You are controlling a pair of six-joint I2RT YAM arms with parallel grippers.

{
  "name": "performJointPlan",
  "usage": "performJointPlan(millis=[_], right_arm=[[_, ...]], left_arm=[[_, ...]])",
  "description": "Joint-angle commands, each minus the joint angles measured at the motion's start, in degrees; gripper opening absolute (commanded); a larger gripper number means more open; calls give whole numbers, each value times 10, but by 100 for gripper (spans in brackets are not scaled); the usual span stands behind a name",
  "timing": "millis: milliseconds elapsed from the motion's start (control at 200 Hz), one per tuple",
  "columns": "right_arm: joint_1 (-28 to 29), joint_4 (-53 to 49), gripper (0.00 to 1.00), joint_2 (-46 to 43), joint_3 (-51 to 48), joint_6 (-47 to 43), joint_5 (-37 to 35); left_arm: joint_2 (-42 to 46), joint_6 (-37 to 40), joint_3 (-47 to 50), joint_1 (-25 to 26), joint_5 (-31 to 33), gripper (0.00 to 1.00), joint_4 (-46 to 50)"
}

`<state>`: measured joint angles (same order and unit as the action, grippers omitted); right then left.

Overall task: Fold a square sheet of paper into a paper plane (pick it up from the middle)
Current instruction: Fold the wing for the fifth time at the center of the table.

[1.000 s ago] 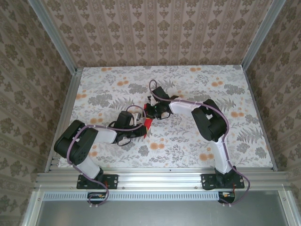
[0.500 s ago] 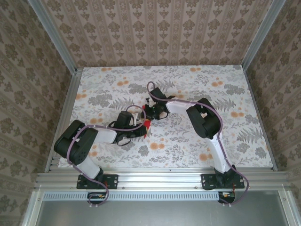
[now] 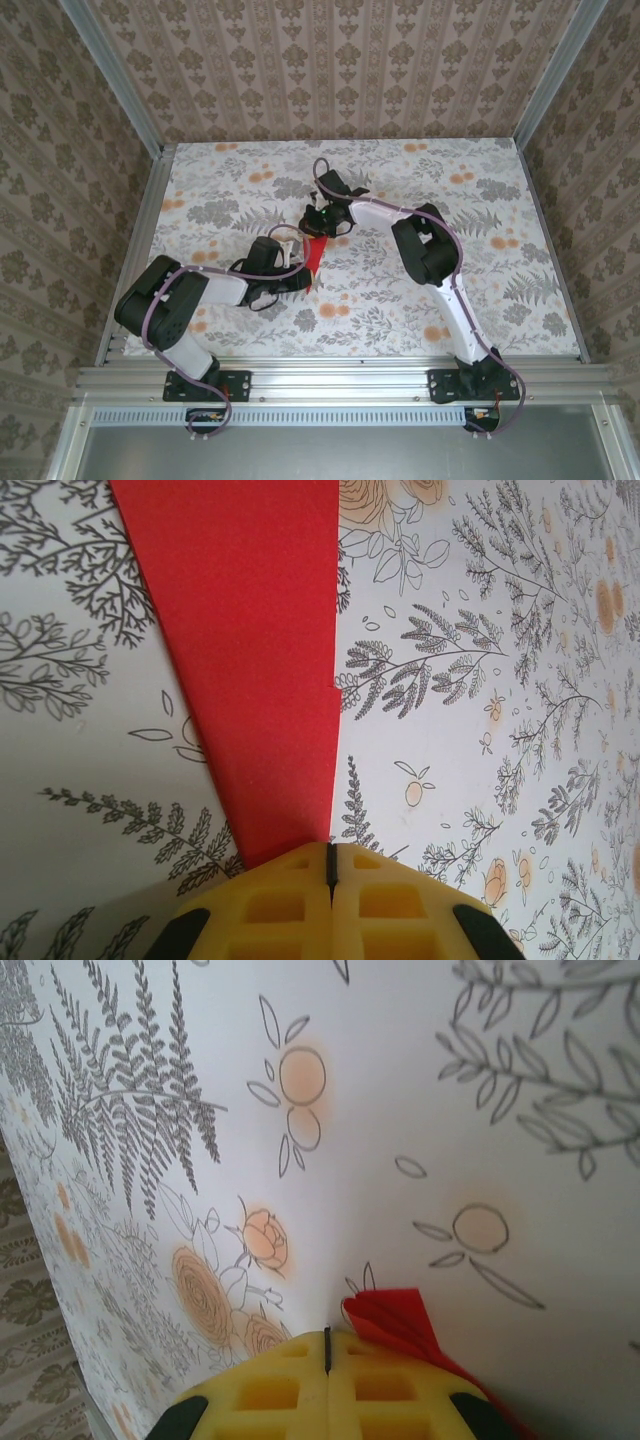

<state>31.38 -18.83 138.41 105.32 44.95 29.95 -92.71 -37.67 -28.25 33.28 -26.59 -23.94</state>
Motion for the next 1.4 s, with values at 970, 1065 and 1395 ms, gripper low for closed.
performJointPlan(millis=[970,1065,1395], right_arm=[[13,54,5,-137,-162,-30,39],[12,54,5,-118,-160,-26,35],[6,42,4,-84,-157,-26,22]], left_arm=[[0,11,3,1,-5,0,109],[8,8,1,0,-7,0,109],[91,-27,-43,-8,-35,16,123]])
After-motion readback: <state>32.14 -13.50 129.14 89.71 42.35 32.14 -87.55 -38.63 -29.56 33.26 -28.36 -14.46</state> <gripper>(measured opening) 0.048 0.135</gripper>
